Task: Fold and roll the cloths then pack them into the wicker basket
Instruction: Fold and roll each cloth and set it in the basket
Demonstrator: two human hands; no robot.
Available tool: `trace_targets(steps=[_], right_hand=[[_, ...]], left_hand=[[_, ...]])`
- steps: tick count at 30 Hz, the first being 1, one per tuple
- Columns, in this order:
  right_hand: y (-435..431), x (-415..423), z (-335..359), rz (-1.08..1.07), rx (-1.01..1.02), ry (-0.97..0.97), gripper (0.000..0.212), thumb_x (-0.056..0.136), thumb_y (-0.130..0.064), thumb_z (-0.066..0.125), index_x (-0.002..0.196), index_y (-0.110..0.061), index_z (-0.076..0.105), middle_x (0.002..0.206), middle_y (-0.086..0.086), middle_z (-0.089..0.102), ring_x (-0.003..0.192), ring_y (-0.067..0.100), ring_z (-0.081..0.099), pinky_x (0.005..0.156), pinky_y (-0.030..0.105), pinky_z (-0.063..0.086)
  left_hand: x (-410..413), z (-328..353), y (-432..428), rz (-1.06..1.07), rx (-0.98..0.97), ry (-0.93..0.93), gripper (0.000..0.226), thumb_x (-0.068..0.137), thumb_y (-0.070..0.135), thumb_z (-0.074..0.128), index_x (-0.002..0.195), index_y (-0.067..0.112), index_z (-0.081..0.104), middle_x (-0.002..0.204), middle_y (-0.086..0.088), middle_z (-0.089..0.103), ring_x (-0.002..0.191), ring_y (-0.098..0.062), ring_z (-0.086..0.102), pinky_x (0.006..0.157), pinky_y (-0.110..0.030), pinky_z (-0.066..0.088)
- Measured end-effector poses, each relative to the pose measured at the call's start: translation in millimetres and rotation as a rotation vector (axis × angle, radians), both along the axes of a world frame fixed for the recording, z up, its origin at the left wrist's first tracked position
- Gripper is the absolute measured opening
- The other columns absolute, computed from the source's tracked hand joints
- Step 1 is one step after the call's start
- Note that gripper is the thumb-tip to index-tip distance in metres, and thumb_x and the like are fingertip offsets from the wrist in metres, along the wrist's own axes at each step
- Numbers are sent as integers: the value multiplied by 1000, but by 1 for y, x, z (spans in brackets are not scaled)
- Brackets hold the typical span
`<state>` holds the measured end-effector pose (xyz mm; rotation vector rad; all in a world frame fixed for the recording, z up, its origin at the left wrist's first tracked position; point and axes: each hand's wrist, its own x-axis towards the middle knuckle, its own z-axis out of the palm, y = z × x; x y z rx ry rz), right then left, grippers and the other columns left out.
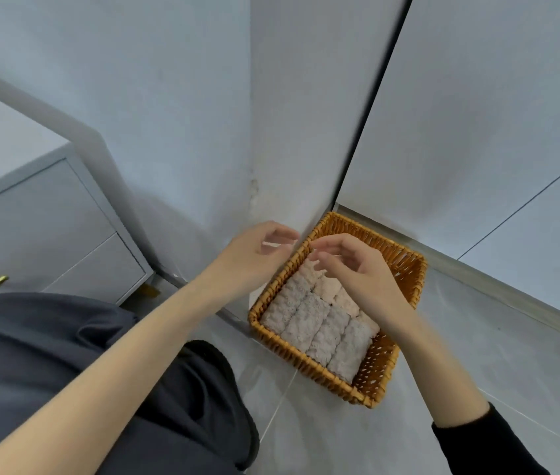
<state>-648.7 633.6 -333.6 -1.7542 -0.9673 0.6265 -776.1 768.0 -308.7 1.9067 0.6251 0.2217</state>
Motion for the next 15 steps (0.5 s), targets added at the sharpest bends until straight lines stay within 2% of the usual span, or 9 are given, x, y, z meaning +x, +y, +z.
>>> trace_targets(steps=[3,5,10,13,15], right_hand=[[12,-35,30,76,28,38,17,95,-15,56,110,-18,65,98,-5,72,87,8,67,79,20,52],[22,-58,45,125,50,53,18,95,-13,55,110,-16,65,98,-3,72,88,11,67,81,23,53],[57,-121,80,276,105,-20,19,94,-15,55,108,-24,64,97,-9,71,87,5,66,79,18,51],[83,-151,96,325,125,-89,19,94,-17,55,107,-29,63,98,-13,70,89,5,64,84,26,52],[103,-169,107,354,135,-113,20,94,-15,54,106,-28,63,98,-14,69,90,5,64,87,31,52]], left_hand=[[-35,26,7,64,40,-65,22,98,18,48,118,21,58,118,10,60,105,-1,54,79,1,39],[-61,42,12,96,79,-93,23,98,19,49,118,22,59,118,11,60,104,-1,56,79,1,40],[-144,76,35,293,84,-178,19,96,21,53,105,37,60,114,16,64,104,0,59,93,-24,46],[-189,92,49,451,80,-226,21,95,17,54,103,35,60,108,16,67,99,0,61,99,-35,47],[-220,102,58,557,104,-251,21,94,17,54,106,33,61,106,17,68,97,0,62,99,-37,48]])
